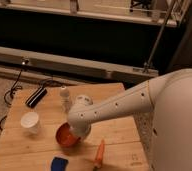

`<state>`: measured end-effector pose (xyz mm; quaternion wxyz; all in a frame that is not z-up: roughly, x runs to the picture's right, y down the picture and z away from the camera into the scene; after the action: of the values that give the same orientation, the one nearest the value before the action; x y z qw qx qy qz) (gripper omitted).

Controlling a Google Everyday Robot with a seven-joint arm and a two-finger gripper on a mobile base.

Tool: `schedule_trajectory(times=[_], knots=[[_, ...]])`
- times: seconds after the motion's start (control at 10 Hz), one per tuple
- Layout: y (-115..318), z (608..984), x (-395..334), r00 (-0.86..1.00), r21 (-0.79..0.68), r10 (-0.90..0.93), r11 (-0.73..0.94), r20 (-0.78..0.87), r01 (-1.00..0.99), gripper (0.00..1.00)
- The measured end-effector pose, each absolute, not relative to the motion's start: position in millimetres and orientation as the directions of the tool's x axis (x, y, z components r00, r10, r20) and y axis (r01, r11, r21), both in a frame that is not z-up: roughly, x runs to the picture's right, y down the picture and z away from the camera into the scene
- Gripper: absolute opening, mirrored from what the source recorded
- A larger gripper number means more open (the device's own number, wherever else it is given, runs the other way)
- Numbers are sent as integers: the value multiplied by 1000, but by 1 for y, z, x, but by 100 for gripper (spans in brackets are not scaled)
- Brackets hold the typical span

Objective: Drag the ceramic bowl in a circle

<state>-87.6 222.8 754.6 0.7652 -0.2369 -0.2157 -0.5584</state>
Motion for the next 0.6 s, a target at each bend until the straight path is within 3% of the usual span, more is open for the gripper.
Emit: schedule_trajectory(times=[0.3, 0.6], knots=[[183, 773, -124, 215, -120, -805, 178, 553, 977, 0], [177, 793, -157, 130, -67, -807, 112, 576, 991, 0]])
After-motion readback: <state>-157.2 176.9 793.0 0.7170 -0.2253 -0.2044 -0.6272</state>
